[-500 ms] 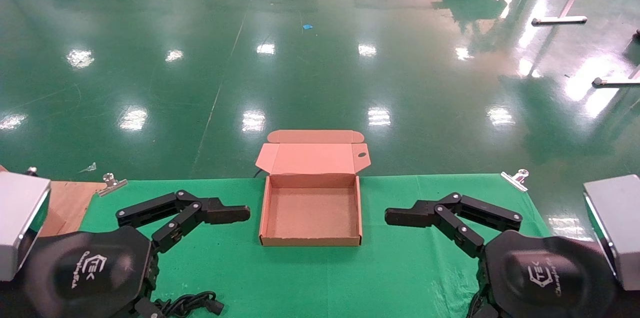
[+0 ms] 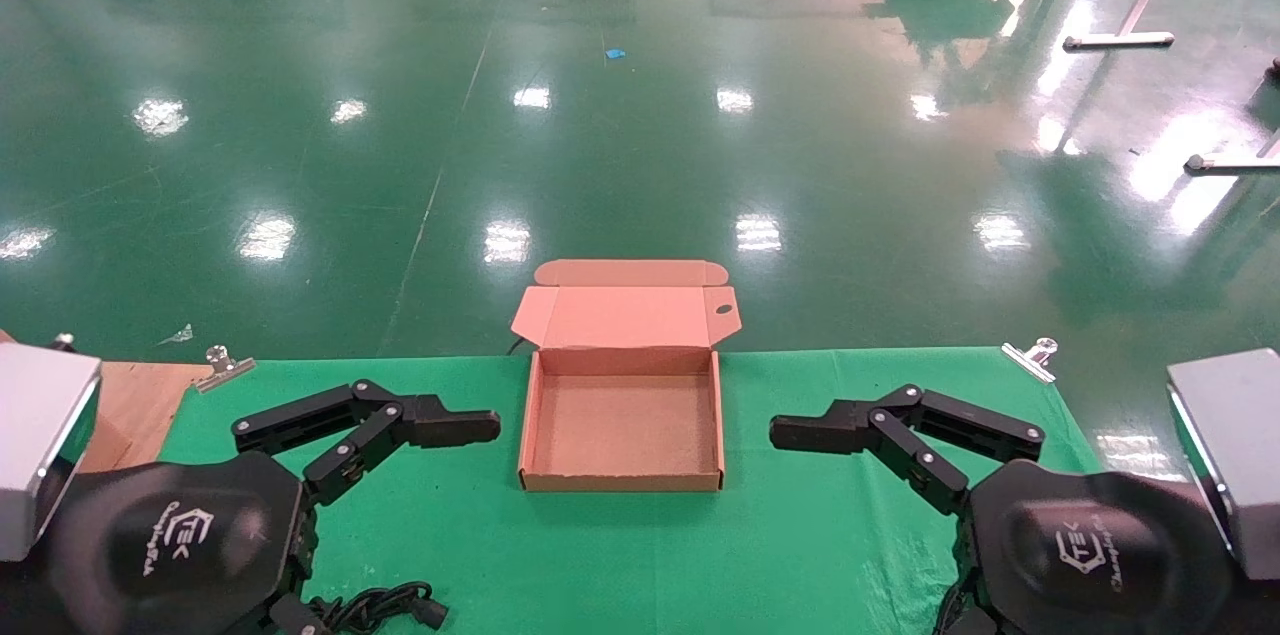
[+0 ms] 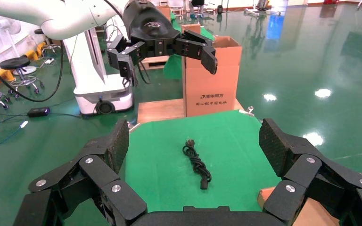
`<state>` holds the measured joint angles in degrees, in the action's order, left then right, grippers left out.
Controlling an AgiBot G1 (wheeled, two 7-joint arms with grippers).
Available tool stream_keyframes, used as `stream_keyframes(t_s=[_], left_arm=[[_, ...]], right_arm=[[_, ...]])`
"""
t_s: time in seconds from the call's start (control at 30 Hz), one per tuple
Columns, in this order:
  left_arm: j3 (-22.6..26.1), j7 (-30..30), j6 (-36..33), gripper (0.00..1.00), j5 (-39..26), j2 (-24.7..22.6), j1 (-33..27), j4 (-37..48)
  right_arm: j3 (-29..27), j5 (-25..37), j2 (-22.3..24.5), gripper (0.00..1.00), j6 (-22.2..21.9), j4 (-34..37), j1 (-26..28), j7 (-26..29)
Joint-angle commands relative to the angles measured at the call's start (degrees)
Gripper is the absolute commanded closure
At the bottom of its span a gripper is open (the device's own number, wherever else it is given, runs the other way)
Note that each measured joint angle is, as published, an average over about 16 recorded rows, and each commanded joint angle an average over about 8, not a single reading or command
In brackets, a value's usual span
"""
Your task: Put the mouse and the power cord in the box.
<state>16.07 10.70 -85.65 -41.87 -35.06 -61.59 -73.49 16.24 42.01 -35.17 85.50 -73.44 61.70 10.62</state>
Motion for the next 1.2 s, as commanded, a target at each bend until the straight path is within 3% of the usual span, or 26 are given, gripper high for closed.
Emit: stream_keyframes(t_s=[0.03,0.2,0.33,0.5,0.77,1.0,1.2], left_arm=[[0.03,-0.04,0.03,0.00,-0.02,-0.01,-0.04,0.06],[0.53,-0.35,-0.31,0.00,-1.10,-0.14,-0.40,-0.17],[2.56,-0.60,-1.44,0.00,-5.28,-0.87,-2.35,-0.32],[7.05,-1.39,-3.17,0.00,-14.06,-3.07,-7.19,2.47],[15.50,-6.95,-3.62,0.00,-31.36,-7.32,-15.46,13.53],[21.66,-14.68,-0.75,0.00,-45.61,-11.57,-21.78,26.66],[25.53,-21.07,2.34,0.00,-54.24,-15.30,-25.80,37.76]], right_arm=[[-0.02,-0.01,0.01,0.00,0.01,-0.01,-0.01,0.01],[0.32,0.88,0.11,0.00,0.21,-0.09,0.20,-0.21],[2.22,5.67,0.09,0.00,1.14,0.33,2.01,-1.09],[7.20,16.74,-1.36,0.00,3.57,3.37,7.50,-3.89],[18.82,39.74,-6.81,0.00,4.28,11.42,18.72,-12.93],[26.86,56.38,-13.78,0.00,0.83,19.84,25.25,-23.76],[31.08,65.07,-18.94,0.00,-3.59,27.43,27.10,-31.15]])
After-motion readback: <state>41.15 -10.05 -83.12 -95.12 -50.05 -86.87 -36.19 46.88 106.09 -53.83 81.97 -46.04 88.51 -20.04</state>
